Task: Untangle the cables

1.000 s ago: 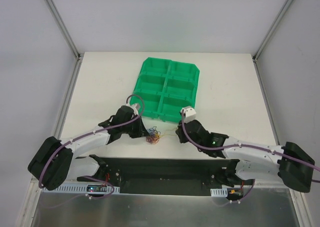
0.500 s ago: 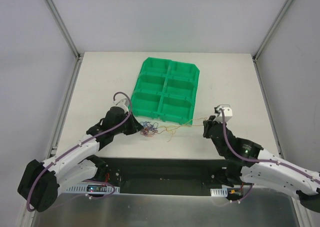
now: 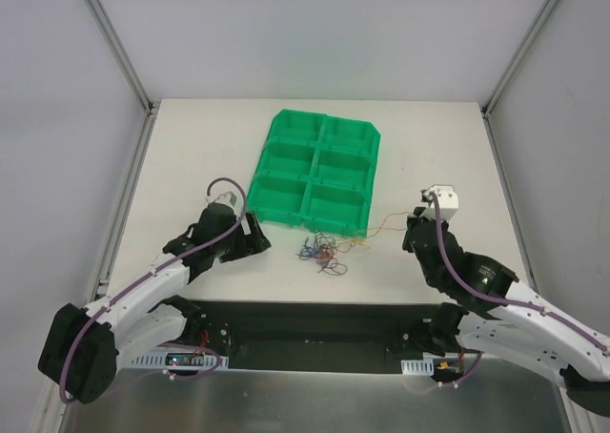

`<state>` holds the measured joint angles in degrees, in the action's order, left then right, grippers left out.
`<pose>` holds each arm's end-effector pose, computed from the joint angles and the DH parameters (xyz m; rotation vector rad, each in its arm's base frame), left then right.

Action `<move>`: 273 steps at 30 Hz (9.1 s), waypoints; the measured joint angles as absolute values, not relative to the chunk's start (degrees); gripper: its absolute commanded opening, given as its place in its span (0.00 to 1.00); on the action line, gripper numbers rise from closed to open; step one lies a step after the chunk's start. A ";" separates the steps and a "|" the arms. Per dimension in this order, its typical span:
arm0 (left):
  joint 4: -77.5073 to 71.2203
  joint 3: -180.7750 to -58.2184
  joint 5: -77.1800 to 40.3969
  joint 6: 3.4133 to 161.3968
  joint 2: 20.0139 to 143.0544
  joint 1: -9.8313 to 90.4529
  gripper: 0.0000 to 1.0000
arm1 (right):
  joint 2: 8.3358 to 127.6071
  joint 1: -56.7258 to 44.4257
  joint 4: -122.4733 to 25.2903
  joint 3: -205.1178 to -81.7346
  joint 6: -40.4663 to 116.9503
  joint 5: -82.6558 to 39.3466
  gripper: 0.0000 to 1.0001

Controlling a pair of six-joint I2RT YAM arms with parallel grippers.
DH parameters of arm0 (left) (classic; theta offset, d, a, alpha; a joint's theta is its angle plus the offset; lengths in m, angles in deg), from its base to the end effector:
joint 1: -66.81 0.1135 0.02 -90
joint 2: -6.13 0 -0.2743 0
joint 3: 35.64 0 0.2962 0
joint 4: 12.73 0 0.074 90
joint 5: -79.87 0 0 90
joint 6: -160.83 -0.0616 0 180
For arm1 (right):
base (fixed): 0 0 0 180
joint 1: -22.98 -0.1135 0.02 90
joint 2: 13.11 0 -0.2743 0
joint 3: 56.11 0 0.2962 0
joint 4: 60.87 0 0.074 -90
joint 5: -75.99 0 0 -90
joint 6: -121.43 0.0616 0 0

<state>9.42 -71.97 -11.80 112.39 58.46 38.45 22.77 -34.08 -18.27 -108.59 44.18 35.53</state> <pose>0.2136 -0.1173 0.1652 -0.2512 2.3150 -0.6764 0.1394 0.1290 0.3089 -0.1967 1.8490 -0.0373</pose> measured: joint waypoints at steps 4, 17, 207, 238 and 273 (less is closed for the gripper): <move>5.31 -72.30 -22.58 108.19 62.16 38.52 0.89 | 23.38 -32.79 -18.05 -111.23 41.54 31.33 0.01; -3.83 -89.22 -22.29 104.30 82.05 17.73 0.99 | 24.69 -32.18 -18.47 -114.51 38.24 17.58 0.01; -4.98 -71.73 1.77 100.12 56.24 27.11 0.00 | 62.18 -11.39 -33.09 -147.82 37.51 -7.12 0.01; -4.31 -72.26 -8.48 100.96 53.48 27.11 0.00 | 84.67 -15.17 -29.99 -144.28 29.23 -0.25 0.01; 1.66 -85.15 -17.86 103.27 49.13 27.11 0.00 | 63.64 -34.78 -64.32 -107.78 31.29 -17.22 0.73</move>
